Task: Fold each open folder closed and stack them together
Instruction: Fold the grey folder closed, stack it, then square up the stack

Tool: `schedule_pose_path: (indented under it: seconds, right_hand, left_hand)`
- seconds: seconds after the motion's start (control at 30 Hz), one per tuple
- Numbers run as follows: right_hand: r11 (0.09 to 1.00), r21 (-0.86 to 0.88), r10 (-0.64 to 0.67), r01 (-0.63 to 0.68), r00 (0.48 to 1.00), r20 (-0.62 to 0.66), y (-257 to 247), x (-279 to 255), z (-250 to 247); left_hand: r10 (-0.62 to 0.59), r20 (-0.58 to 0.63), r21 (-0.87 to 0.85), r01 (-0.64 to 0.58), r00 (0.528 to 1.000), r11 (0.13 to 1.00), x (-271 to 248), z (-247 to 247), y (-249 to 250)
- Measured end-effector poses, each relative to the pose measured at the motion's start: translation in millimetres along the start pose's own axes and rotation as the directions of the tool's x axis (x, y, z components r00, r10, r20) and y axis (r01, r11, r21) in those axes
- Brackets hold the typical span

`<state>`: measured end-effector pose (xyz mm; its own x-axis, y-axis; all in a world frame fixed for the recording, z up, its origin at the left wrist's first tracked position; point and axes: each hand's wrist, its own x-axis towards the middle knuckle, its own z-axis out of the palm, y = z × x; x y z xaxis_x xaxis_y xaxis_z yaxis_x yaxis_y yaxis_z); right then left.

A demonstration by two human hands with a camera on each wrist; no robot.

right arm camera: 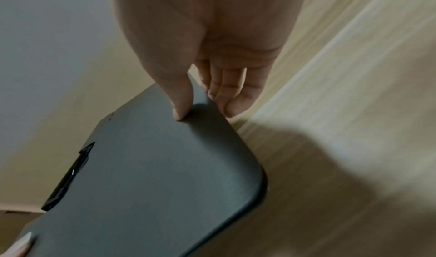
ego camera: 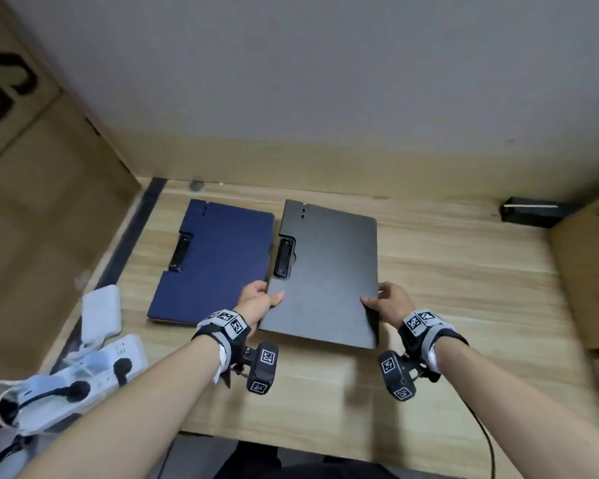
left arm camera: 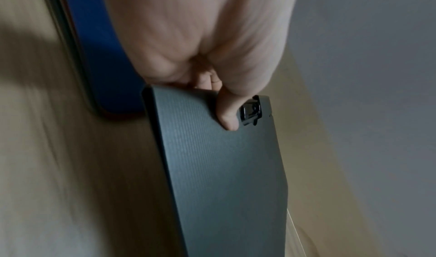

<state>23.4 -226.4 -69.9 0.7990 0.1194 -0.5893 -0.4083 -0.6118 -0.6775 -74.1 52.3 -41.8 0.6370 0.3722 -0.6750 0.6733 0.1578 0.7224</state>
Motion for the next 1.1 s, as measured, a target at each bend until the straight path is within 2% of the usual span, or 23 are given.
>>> schedule_pose_path:
  seconds: [0.2,0.33,0.47,0.57,0.67,0.7,0.77,0.8,0.83,0.87,0.93,0.97,1.03,1.1]
  right_hand:
    - [0.980,-0.199,-0.015,0.022,0.999,0.036,-59.5,29.8,78.2]
    - [0.942,-0.332,-0.014,0.052,0.993,0.117,-88.8,41.9,133.7]
    - [0.931,-0.357,-0.025,0.079,0.988,0.152,-109.0,45.4,181.1]
    - [0.929,-0.366,-0.004,0.053,0.991,0.134,-117.4,47.0,203.2]
    - [0.922,-0.385,-0.005,0.053,0.992,0.126,-115.4,51.5,211.1]
    - [0.918,-0.394,0.001,0.050,0.992,0.128,-112.4,54.9,211.8]
    - [0.906,-0.422,0.006,0.042,0.994,0.113,-113.1,54.8,210.5]
    - [0.904,-0.424,-0.001,0.043,0.995,0.098,-116.6,52.5,209.3]
    - [0.907,-0.420,-0.006,0.042,0.996,0.086,-121.0,49.6,208.1]
    - [0.911,-0.410,-0.006,0.038,0.997,0.079,-124.6,47.3,207.9]
    - [0.917,-0.397,-0.003,0.032,0.997,0.073,-130.1,44.6,208.6]
    - [0.919,-0.393,0.000,0.030,0.997,0.075,-132.0,43.1,209.0]
    - [0.924,-0.381,0.010,0.022,0.997,0.083,-132.4,41.5,209.3]
    - [0.927,-0.376,0.028,0.001,0.997,0.072,-128.4,39.8,206.1]
  left_hand:
    - [0.061,-0.116,0.021,-0.059,0.991,0.998,26.4,-88.4,1.9]
    - [0.058,-0.185,0.053,-0.049,0.981,0.997,47.1,-146.3,-8.0]
    - [0.058,-0.236,0.114,-0.032,0.970,0.993,64.8,-192.4,-15.6]
    - [0.104,-0.254,0.241,-0.041,0.962,0.970,71.3,-209.7,-13.5]
    - [0.182,-0.293,0.465,-0.026,0.939,0.885,67.0,-216.2,-7.1]
    - [0.228,-0.298,0.559,-0.024,0.927,0.829,63.3,-216.8,-3.4]
    - [0.333,-0.280,0.750,-0.011,0.901,0.662,57.3,-217.1,3.7]
    - [0.372,-0.272,0.791,-0.014,0.887,0.611,59.8,-218.0,3.8]
    - [0.380,-0.271,0.790,-0.022,0.884,0.613,63.6,-218.6,3.9]
    - [0.334,-0.273,0.732,-0.031,0.902,0.681,71.7,-220.3,1.5]
    - [0.113,-0.215,0.514,0.014,0.970,0.858,87.5,-222.6,0.5]
    - [0.003,-0.160,0.421,0.065,0.987,0.905,95.7,-222.7,-1.1]
    - [-0.101,-0.108,0.346,0.133,0.989,0.929,118.8,-223.2,-14.1]
    - [-0.108,-0.119,0.344,0.143,0.987,0.928,124.7,-216.5,-15.2]
